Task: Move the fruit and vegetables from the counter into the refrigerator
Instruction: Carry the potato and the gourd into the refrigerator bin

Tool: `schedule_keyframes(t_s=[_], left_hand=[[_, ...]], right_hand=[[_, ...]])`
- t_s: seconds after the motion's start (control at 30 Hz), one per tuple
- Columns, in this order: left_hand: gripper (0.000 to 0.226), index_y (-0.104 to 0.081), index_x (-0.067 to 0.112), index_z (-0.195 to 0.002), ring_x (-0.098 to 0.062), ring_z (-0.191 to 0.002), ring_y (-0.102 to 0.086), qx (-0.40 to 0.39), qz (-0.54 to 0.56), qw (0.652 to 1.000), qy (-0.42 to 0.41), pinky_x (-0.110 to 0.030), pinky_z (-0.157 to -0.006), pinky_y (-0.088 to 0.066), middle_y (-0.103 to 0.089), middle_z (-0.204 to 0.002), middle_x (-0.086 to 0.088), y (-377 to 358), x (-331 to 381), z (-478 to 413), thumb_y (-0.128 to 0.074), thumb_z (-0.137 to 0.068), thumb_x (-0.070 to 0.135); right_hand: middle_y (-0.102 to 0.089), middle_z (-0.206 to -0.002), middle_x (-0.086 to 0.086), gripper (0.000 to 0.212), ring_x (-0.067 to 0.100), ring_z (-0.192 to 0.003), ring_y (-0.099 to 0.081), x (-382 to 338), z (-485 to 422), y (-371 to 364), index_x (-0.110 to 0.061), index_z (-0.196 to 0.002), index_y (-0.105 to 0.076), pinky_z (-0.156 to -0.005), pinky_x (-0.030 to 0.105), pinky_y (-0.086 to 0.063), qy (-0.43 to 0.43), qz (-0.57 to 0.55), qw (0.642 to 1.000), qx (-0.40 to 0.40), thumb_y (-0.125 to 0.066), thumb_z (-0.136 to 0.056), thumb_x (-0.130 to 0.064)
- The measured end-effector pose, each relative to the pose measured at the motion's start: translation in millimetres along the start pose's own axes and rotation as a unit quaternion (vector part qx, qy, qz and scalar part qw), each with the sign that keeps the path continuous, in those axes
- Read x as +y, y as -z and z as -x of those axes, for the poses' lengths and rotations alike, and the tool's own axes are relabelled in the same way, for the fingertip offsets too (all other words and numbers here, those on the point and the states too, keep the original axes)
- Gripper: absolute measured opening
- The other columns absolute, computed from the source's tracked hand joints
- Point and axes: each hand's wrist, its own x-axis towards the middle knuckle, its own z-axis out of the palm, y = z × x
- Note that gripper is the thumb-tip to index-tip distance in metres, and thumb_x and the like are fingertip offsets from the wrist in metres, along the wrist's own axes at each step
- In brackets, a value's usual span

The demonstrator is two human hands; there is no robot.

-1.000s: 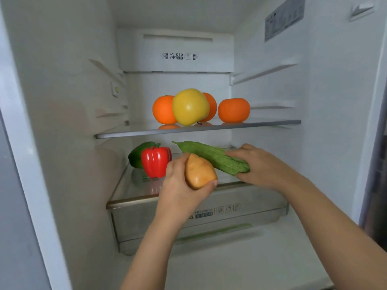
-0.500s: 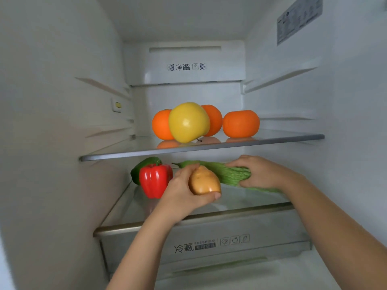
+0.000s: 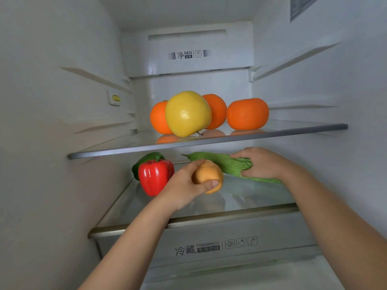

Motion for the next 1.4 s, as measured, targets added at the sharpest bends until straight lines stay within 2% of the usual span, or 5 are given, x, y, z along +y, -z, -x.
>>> schedule_keyframes(t_s=[0.7, 0.97, 1.1, 1.2, 1.4], left_hand=[[0.056, -0.049, 0.018, -0.127, -0.007, -0.113, -0.044, 0.056, -0.024, 0.998, -0.035, -0.019, -0.095, -0.033, -0.05, -0.128, 0.001, -3, -5, 4, -0.073, -0.077, 0.023], [0.053, -0.046, 0.013, -0.132, -0.018, -0.131, -0.036, 0.114, -0.149, 0.976, -0.111, -0.007, -0.095, -0.018, -0.039, -0.143, -0.008, -4, 4, 14, -0.065, -0.084, 0.025], [0.045, -0.053, 0.013, -0.125, -0.024, -0.126, -0.043, 0.113, -0.182, 0.968, -0.131, -0.027, -0.102, -0.032, -0.044, -0.14, -0.008, 0, 10, 30, -0.061, -0.084, 0.029], [0.044, -0.062, 0.008, -0.112, -0.033, -0.109, -0.057, 0.136, -0.246, 0.947, -0.154, -0.042, -0.09, -0.047, -0.058, -0.125, -0.013, 0, 15, 46, -0.048, -0.079, 0.035], [0.035, -0.067, 0.007, -0.097, -0.032, -0.101, -0.061, 0.169, -0.338, 0.909, -0.177, -0.046, -0.082, -0.05, -0.067, -0.107, -0.013, -5, 17, 83, -0.046, -0.077, 0.027]], right_hand=[[-0.047, -0.138, 0.0, 0.05, 0.019, -0.12, -0.046, -24, 11, 8, -0.025, -0.133, -0.046, -0.096, 0.033, -0.041, -0.019, 0.026, 0.998, 0.052, -0.06, -0.085, -0.025], [-0.054, -0.129, 0.004, 0.042, 0.022, -0.114, -0.049, -38, 36, 5, -0.021, -0.129, -0.05, -0.09, 0.036, -0.044, -0.017, 0.039, 0.994, 0.101, -0.056, -0.088, -0.024], [-0.061, -0.116, 0.005, 0.034, 0.024, -0.104, -0.054, -52, 51, 3, -0.021, -0.122, -0.058, -0.084, 0.039, -0.046, 0.041, 0.068, 0.99, 0.119, -0.055, -0.088, -0.026], [-0.062, -0.116, 0.006, 0.035, 0.026, -0.105, -0.056, -64, 65, -2, -0.018, -0.122, -0.058, -0.085, 0.037, -0.045, 0.045, 0.063, 0.985, 0.154, -0.056, -0.087, -0.023], [-0.064, -0.118, 0.008, 0.033, 0.028, -0.109, -0.058, -85, 98, -24, -0.012, -0.116, -0.063, -0.096, 0.046, -0.037, 0.042, 0.055, 0.975, 0.21, -0.062, -0.084, -0.02]])
